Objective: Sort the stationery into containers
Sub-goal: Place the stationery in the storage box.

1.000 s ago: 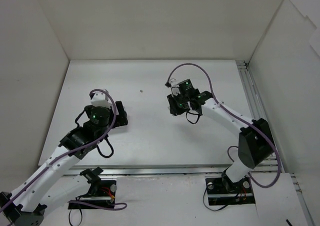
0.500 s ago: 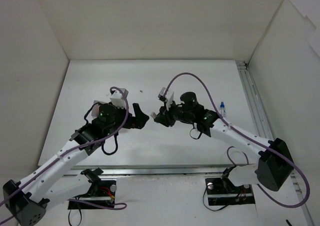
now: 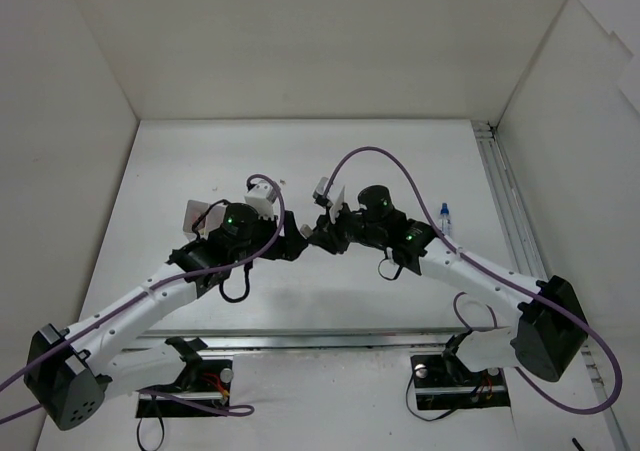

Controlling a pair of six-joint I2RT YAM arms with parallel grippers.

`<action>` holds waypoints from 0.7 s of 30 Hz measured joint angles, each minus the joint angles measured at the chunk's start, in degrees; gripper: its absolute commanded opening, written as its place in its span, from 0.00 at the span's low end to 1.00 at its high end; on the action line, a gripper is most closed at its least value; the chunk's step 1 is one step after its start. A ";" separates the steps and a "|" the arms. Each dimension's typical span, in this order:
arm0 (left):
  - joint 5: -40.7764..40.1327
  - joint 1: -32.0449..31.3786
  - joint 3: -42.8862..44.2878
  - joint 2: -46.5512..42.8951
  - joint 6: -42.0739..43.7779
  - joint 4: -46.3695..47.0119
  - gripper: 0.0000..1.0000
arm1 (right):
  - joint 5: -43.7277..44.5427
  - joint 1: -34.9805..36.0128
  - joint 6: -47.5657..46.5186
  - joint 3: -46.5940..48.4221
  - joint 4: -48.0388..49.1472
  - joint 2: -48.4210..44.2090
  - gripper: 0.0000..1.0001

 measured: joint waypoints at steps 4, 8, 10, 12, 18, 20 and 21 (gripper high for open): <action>1.11 -0.09 0.26 -0.04 0.04 0.20 0.68 | 1.42 0.70 -0.92 0.00 -0.79 0.00 0.00; 0.90 -0.13 0.42 -2.54 0.15 -0.17 0.71 | 2.49 0.87 -1.51 0.00 -1.68 0.00 0.00; -0.24 -0.15 0.42 -4.92 0.22 -0.52 0.72 | 2.78 0.90 -1.81 0.00 -1.92 0.00 0.00; -1.46 -0.15 0.42 -7.23 0.22 -0.57 0.72 | 2.84 1.09 -2.12 0.00 -2.05 0.00 0.00; -2.16 -0.13 0.42 -7.23 0.28 0.61 0.71 | 2.80 2.38 -2.71 0.02 -2.03 0.00 0.00; -1.92 -0.15 0.59 -4.09 0.33 0.68 0.69 | 2.75 2.84 -2.91 0.02 -2.03 0.00 0.00; -1.64 -0.13 0.74 -2.56 0.35 0.68 0.68 | 2.78 3.08 -2.97 0.07 -2.03 0.00 0.00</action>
